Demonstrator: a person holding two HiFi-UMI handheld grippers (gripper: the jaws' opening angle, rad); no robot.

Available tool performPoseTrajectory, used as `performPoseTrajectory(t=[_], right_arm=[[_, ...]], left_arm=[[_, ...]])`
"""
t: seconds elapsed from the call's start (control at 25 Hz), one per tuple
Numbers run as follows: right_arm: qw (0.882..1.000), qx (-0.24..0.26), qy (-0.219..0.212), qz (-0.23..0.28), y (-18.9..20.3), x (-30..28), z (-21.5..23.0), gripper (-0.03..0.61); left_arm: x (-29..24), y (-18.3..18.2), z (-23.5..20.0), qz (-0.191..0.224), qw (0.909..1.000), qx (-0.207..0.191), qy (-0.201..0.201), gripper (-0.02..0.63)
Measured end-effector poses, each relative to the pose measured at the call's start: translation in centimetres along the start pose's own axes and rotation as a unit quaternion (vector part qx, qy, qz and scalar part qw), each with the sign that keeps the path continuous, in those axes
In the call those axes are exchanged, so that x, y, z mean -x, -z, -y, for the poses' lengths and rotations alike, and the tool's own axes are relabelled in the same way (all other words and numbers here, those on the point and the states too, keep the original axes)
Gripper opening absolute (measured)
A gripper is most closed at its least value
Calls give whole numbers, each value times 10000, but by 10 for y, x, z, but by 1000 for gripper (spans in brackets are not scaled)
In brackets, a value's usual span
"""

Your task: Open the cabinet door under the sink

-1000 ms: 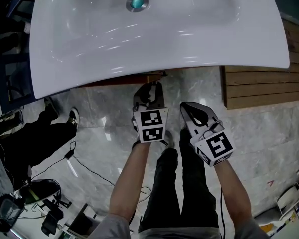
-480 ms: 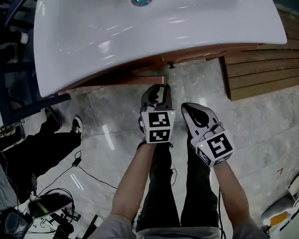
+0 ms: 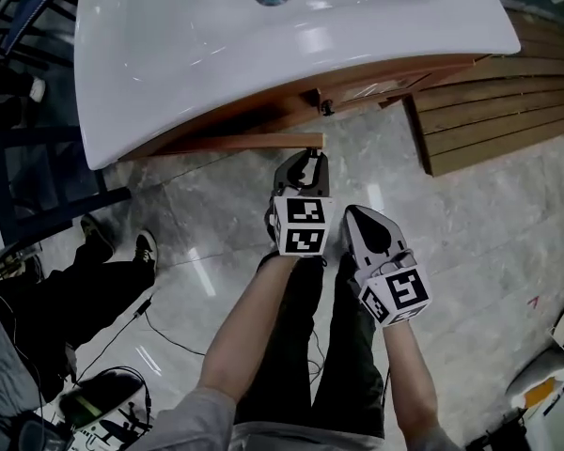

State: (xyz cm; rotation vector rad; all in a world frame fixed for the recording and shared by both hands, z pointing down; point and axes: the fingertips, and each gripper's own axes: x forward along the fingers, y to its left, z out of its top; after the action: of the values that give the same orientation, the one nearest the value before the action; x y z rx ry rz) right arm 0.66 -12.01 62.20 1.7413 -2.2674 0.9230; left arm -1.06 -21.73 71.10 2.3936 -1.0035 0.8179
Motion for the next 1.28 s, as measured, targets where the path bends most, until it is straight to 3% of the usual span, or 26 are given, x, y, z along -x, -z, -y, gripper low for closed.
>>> performPoseTrajectory(t=[0.28, 0.64, 1.08, 1.28], right_arm=[[9998, -133, 159, 40, 12, 21, 10, 8], [9996, -52, -266, -121, 24, 34, 7, 8], [9983, 42, -481, -320, 52, 42, -3, 8], [9989, 13, -379, -275, 59, 42, -12, 8]], left_arm=[[8, 5, 3, 43, 10000, 52, 51, 81], [29, 24, 11, -106, 9999, 71, -112, 83], [51, 42, 14, -18, 9999, -121, 7, 81], [65, 57, 15, -70, 9987, -459, 221, 81]])
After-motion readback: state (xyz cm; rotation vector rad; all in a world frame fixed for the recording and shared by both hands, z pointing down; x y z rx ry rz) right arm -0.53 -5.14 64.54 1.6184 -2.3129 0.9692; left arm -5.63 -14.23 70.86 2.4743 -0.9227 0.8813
